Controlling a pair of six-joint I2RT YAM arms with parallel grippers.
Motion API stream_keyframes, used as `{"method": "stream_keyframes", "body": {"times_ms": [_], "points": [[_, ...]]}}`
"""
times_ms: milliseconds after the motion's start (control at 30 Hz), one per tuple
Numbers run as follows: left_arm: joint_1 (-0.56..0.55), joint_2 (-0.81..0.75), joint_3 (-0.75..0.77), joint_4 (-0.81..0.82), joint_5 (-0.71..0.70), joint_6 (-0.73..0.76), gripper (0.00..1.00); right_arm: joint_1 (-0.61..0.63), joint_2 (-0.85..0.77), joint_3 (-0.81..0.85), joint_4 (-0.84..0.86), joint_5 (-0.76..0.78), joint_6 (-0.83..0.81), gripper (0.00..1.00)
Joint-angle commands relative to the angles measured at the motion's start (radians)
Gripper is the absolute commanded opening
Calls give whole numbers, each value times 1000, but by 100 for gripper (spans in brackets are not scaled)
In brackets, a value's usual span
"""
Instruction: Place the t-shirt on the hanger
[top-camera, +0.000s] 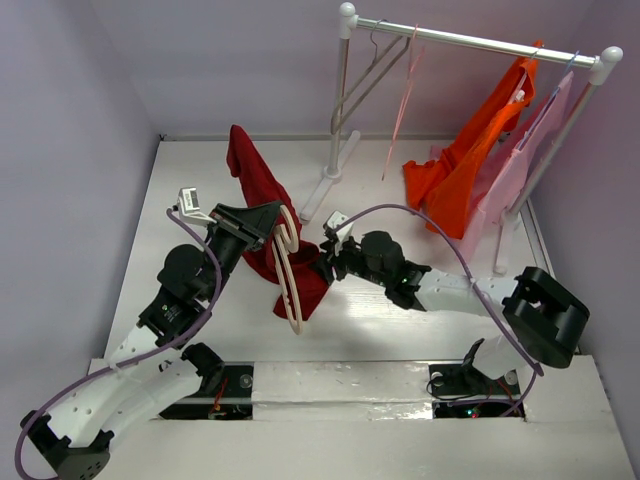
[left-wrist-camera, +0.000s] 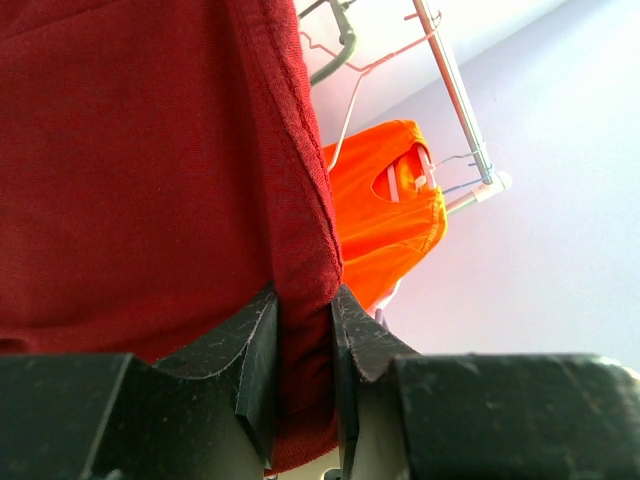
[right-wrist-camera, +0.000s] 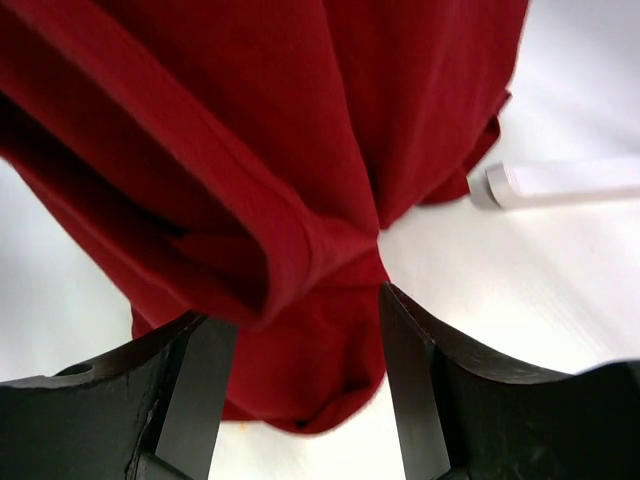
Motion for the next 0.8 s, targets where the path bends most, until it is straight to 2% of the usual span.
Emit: {"method": "stream_keyframes", "body": {"times_ms": [0,133,267,333,400,600,767], "points": [[8,-23,36,79,17,-8,0,-5,27,56,115,-46,-29,64],[8,-25,40,81,25,-10,0,-5,37,42,180,-63,-18,61],[8,-31,45,79,30,-12,0,-5,36,31,218,-80,-18,52],[8,-33,42,76,21,-10,0,-5,22,21,236,-100,0,31],[8,-31,42,76,7,-7,0,-5,19,16,227,-108,6,22],[8,-5,69,130,-38,13,0,-5,-12,-51,221,-103,49,6],[8,56,80,240,-79,16,0,38,-100,-124,209,-34,100,0]]}}
